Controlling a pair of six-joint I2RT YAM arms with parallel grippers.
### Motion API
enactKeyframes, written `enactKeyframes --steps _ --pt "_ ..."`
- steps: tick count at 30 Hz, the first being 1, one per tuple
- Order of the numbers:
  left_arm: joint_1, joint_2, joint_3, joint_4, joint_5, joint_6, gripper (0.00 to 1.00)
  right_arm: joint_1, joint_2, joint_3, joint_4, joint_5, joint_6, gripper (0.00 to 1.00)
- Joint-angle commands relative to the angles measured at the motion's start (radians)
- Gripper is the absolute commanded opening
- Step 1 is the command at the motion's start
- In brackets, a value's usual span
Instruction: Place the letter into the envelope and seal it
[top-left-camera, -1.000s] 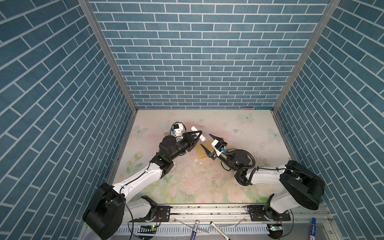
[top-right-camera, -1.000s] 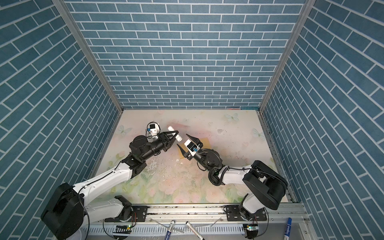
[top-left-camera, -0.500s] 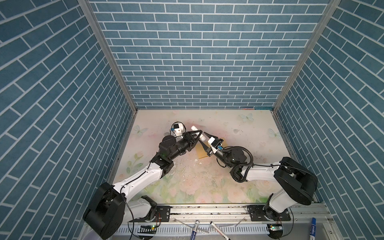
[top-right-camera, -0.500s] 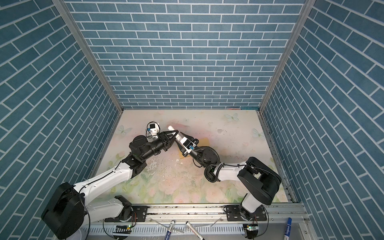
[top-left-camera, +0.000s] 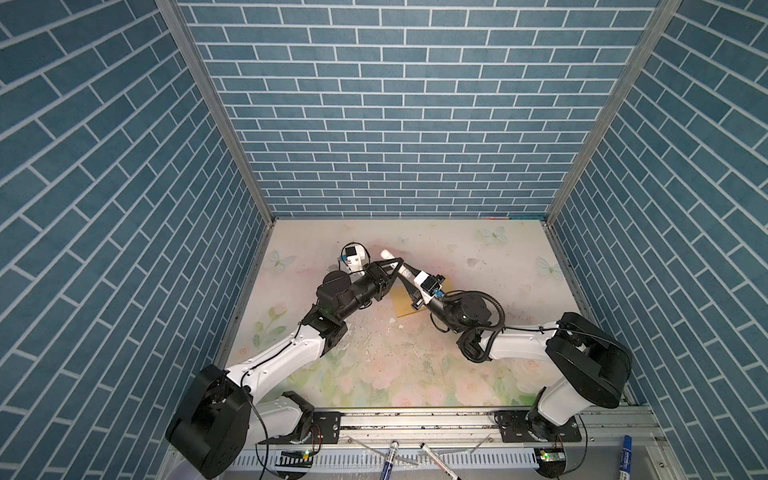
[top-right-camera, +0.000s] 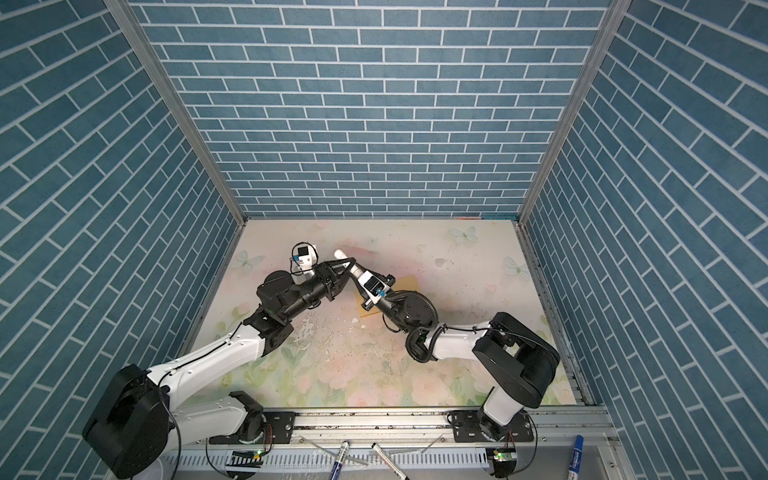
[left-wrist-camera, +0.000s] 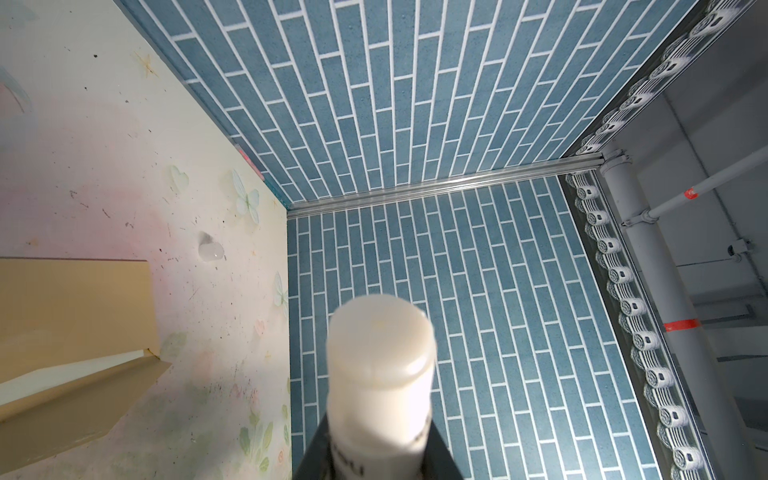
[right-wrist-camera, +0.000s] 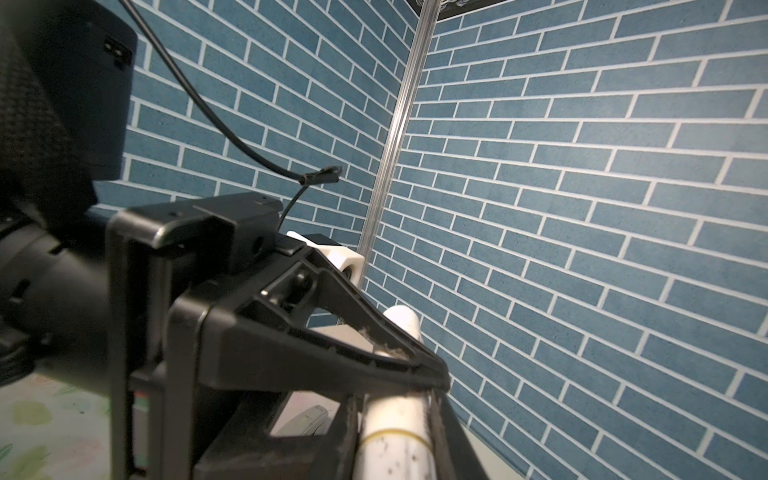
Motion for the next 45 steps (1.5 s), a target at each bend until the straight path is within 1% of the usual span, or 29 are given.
enactKeyframes --steps 1,3,7,9,10,14,15,17,20,22,25,28,31,34,36,40,43,45 --pt "0.002 0.002 -0.002 0.057 0.008 0.016 0.14 0.004 0.0 0.028 0.035 0.033 -0.006 0.0" --pt "0.003 0.004 -0.005 0.065 0.004 0.033 0.26 0.005 -0.013 0.025 0.03 0.047 0.002 0.0" --pt "0.005 0.002 -0.003 0.057 0.002 0.081 0.54 0.005 -0.041 0.017 -0.008 0.068 0.001 0.0" --pt "0.011 -0.002 0.0 0.046 0.006 0.112 0.65 0.005 -0.056 0.009 -0.021 0.078 0.0 0.0" --pt "0.015 -0.007 0.001 0.035 0.012 0.138 0.7 0.005 -0.065 0.004 -0.026 0.083 0.001 0.0" --pt "0.054 -0.055 -0.001 -0.031 0.027 0.273 0.82 0.002 -0.126 -0.027 -0.095 0.12 0.004 0.0" --pt "0.066 -0.078 0.0 -0.066 0.028 0.334 0.83 0.0 -0.149 -0.032 -0.136 0.124 0.004 0.0" --pt "0.074 -0.142 0.01 -0.153 0.017 0.529 0.84 -0.008 -0.196 -0.038 -0.222 0.128 0.014 0.0" --pt "0.071 -0.228 0.054 -0.363 -0.022 0.84 0.85 -0.039 -0.284 -0.037 -0.392 0.12 0.082 0.0" --pt "0.07 -0.276 0.063 -0.45 -0.044 1.021 0.85 -0.071 -0.348 -0.012 -0.564 0.09 0.148 0.0" --pt "0.065 -0.33 0.039 -0.464 -0.023 1.234 0.86 -0.124 -0.424 0.047 -0.798 0.035 0.24 0.0" --pt "0.052 -0.355 -0.002 -0.43 0.001 1.416 0.86 -0.158 -0.47 0.113 -1.007 -0.015 0.269 0.0" --pt "0.024 -0.349 -0.027 -0.416 0.021 1.576 0.86 -0.185 -0.48 0.211 -1.228 -0.058 0.298 0.0" --pt "-0.02 -0.331 -0.052 -0.378 0.022 1.719 0.89 -0.194 -0.466 0.301 -1.399 -0.107 0.319 0.0" --pt "-0.048 -0.317 -0.068 -0.339 0.01 1.79 0.9 -0.196 -0.456 0.34 -1.471 -0.149 0.327 0.0" --pt "-0.082 -0.272 -0.074 -0.307 0.041 1.91 0.91 -0.196 -0.424 0.409 -1.588 -0.239 0.342 0.0" --pt "-0.097 -0.24 -0.072 -0.289 0.043 1.965 0.91 -0.196 -0.397 0.447 -1.648 -0.289 0.349 0.0" --pt "-0.103 -0.221 -0.063 -0.289 0.06 2.001 0.89 -0.196 -0.381 0.462 -1.67 -0.317 0.354 0.0"
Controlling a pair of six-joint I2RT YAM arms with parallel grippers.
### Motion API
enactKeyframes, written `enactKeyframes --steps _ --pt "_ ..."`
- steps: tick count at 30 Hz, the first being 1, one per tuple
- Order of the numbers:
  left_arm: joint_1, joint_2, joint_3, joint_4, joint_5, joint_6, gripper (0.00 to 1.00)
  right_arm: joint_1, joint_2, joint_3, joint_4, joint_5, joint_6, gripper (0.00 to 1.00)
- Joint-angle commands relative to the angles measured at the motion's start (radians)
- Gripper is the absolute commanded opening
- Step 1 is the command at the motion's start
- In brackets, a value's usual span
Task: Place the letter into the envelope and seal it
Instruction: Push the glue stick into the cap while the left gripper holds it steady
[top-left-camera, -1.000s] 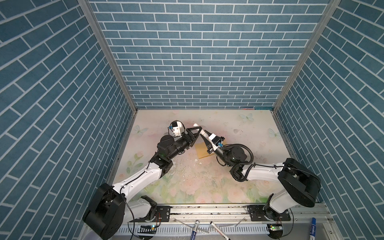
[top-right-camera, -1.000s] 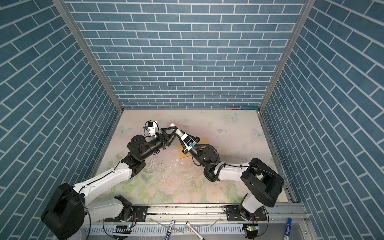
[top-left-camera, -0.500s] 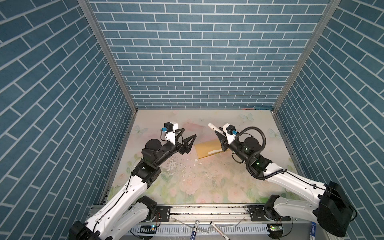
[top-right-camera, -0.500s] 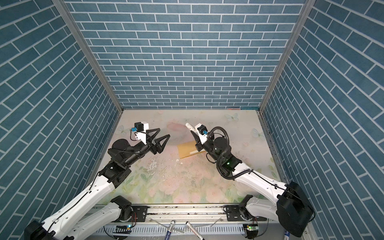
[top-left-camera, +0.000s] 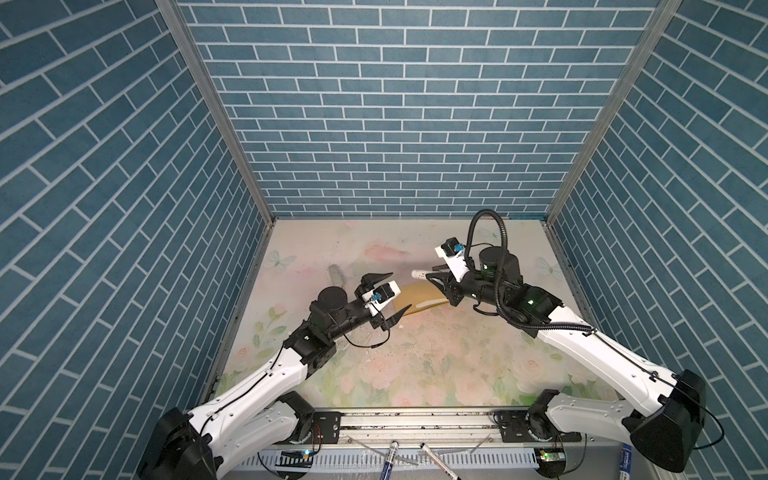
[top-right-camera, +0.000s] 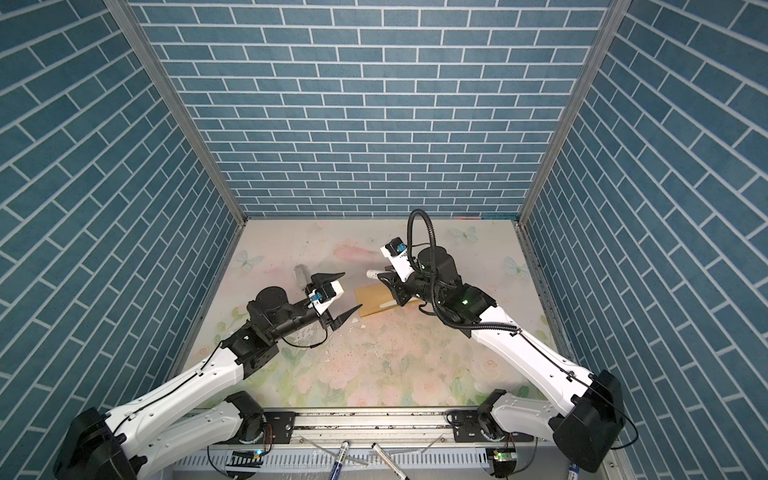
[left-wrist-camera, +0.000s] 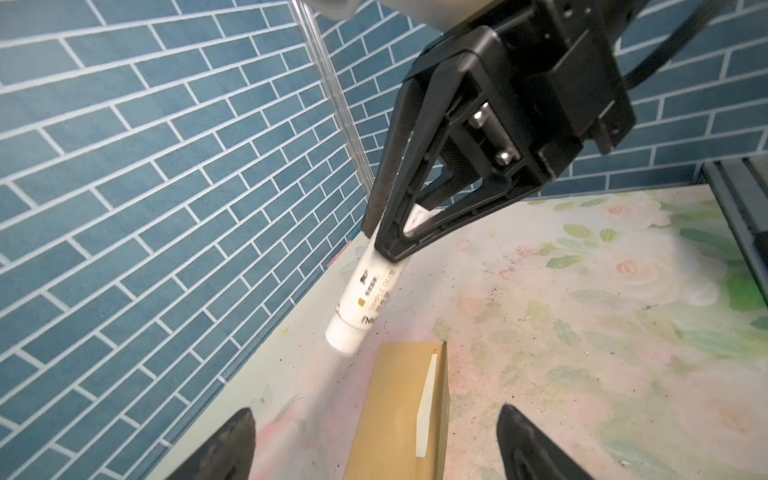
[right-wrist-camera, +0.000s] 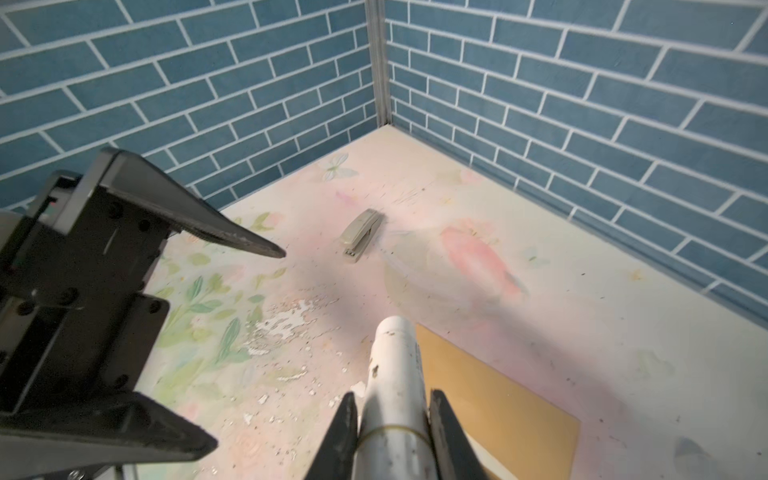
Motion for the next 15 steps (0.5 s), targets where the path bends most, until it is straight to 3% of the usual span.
enactKeyframes --steps 1,7,15 --pt "-0.015 0.026 0.011 0.034 0.035 0.131 0.88 -0.003 0.025 0.069 -0.112 -0.101 0.046 0.0" --pt "-0.03 0.105 0.055 -0.017 0.108 0.23 0.83 -0.002 0.051 0.095 -0.125 -0.186 0.058 0.0" --pt "-0.034 0.188 0.081 -0.007 0.113 0.263 0.72 0.005 0.069 0.118 -0.144 -0.258 0.064 0.0"
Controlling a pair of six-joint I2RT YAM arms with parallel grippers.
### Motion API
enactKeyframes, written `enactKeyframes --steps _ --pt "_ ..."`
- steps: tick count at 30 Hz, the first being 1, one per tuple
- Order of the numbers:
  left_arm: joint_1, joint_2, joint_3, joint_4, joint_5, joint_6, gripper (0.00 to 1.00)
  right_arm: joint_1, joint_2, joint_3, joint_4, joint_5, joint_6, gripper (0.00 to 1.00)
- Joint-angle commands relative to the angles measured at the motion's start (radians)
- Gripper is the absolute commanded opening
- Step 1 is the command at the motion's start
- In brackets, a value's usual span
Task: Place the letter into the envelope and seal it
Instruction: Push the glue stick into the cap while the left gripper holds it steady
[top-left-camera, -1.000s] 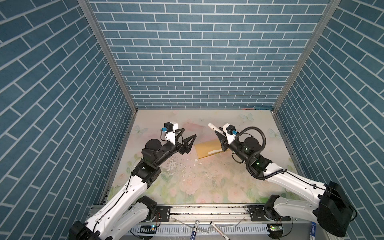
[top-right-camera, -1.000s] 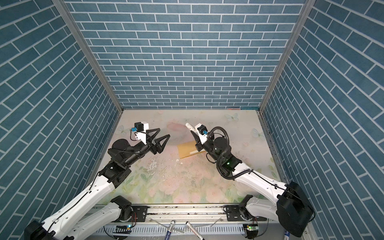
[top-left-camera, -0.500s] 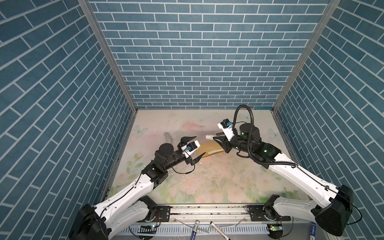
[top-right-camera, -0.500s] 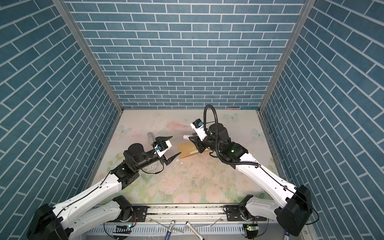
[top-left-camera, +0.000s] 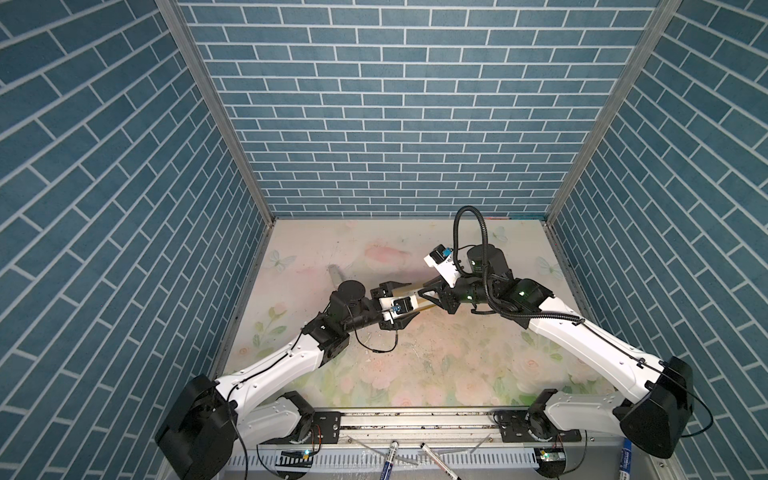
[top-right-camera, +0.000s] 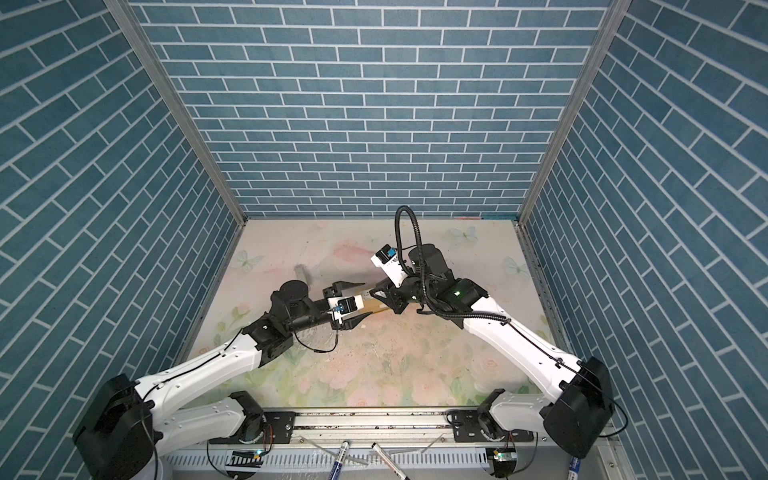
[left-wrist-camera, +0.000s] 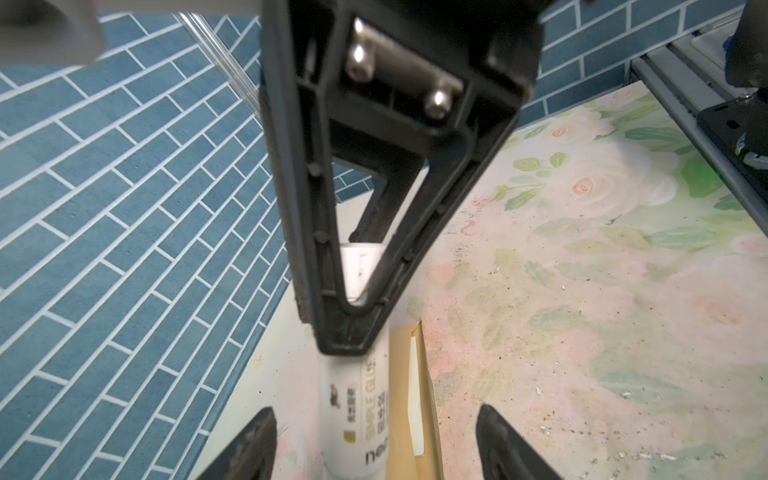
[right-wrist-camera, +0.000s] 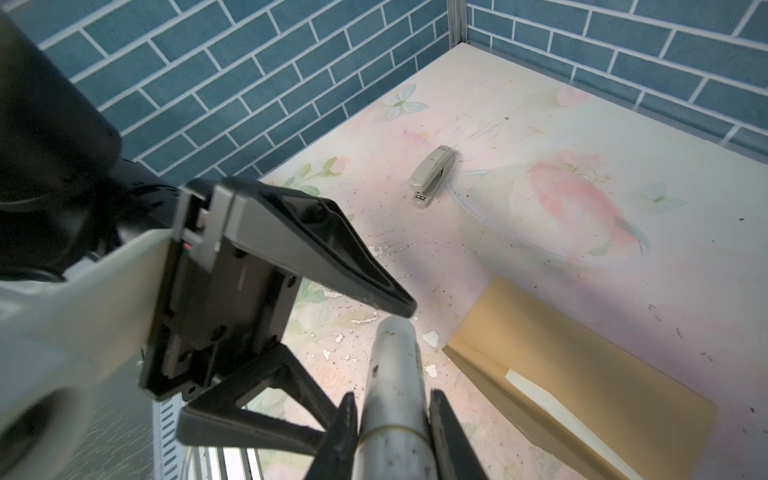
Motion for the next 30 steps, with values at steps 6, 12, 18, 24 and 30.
enactKeyframes --steps 6,12,18,24,30 --pt "-0.006 0.038 0.04 0.004 0.013 0.03 0.62 0.014 0.012 0.066 -0.03 -0.078 0.022 0.0" --pt "-0.006 0.043 0.036 0.01 0.016 0.023 0.48 0.02 0.027 0.077 -0.043 -0.075 0.013 0.0" --pt "-0.006 0.047 0.031 0.018 0.018 0.005 0.26 0.024 0.026 0.079 -0.037 -0.061 0.011 0.0" --pt "-0.006 0.051 -0.014 0.13 0.014 -0.065 0.0 0.026 -0.002 0.051 0.023 -0.034 0.02 0.22" --pt "-0.006 0.042 -0.107 0.389 -0.022 -0.258 0.0 0.026 -0.136 -0.099 0.23 0.076 0.072 0.69"
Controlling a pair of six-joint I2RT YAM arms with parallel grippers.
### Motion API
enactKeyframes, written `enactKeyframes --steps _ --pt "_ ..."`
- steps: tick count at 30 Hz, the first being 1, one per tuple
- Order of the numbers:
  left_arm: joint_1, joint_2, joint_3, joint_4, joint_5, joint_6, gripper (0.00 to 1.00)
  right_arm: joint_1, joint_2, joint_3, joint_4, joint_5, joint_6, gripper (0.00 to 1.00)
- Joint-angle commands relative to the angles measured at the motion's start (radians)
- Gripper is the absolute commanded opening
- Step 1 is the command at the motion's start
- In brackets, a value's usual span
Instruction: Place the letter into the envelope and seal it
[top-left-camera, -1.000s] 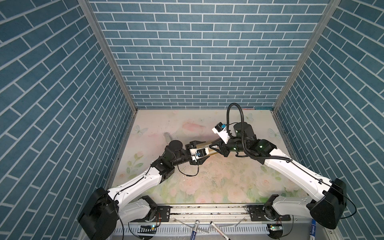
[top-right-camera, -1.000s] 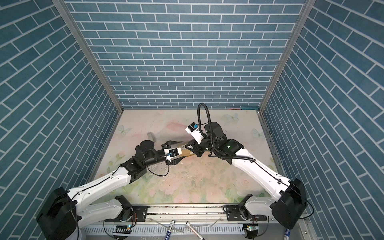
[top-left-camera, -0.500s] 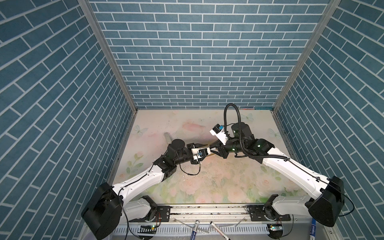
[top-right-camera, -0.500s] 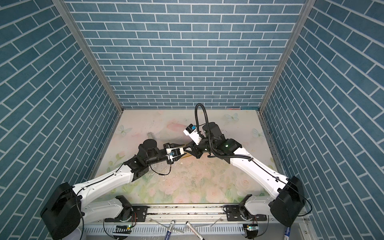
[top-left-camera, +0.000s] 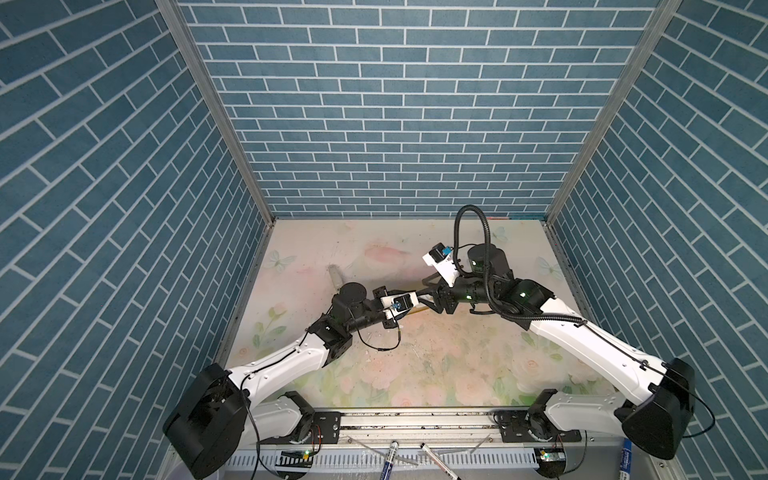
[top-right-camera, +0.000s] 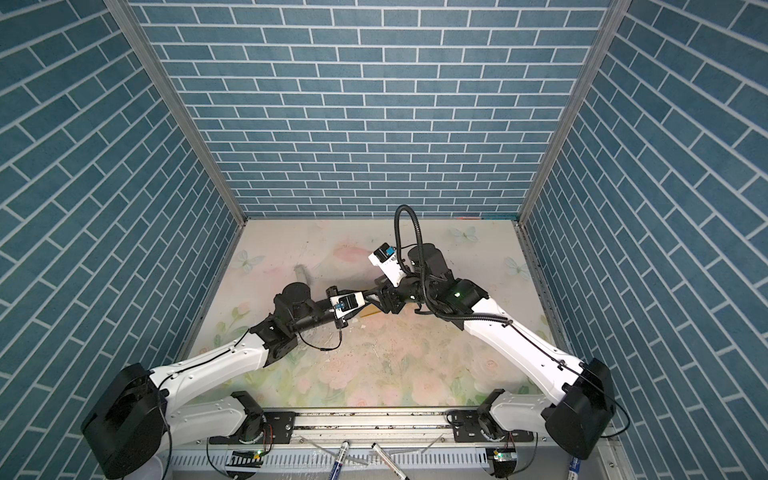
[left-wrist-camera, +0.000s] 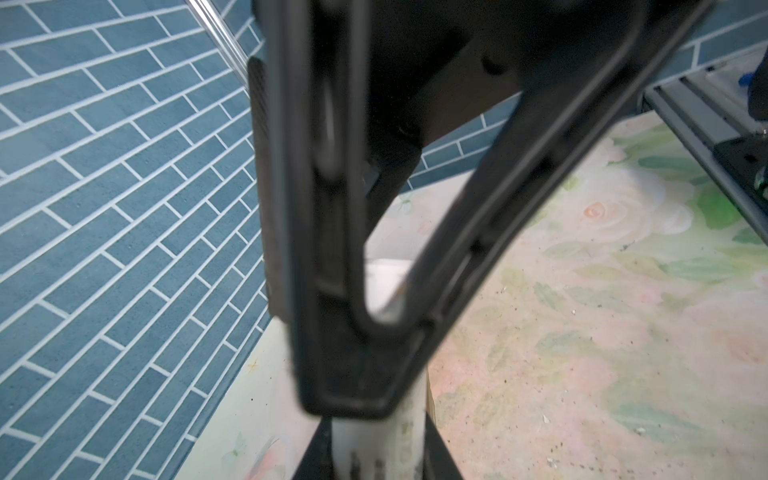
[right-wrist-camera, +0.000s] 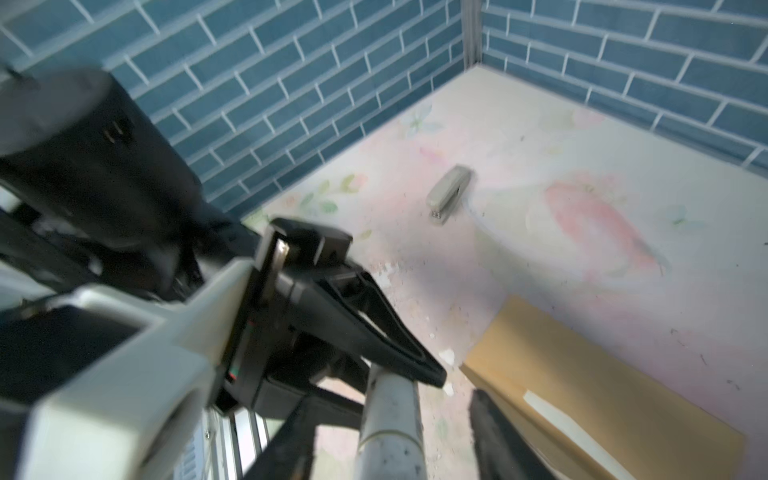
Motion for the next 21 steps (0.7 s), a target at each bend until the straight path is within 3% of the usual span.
enactKeyframes --steps 1,4,12,21 --pt "-0.005 -0.002 -0.047 0.213 -0.029 -0.16 0.0 0.004 -0.106 -0.106 0.203 0.076 0.066 0.73" --pt "-0.005 0.006 -0.071 0.312 -0.052 -0.247 0.0 0.004 -0.148 -0.203 0.356 0.103 0.128 0.82" --pt "-0.005 0.046 -0.076 0.429 -0.046 -0.344 0.0 0.013 -0.099 -0.234 0.464 0.098 0.165 0.83" --pt "-0.005 0.078 -0.064 0.45 -0.028 -0.355 0.0 0.052 -0.041 -0.196 0.473 0.126 0.135 0.59"
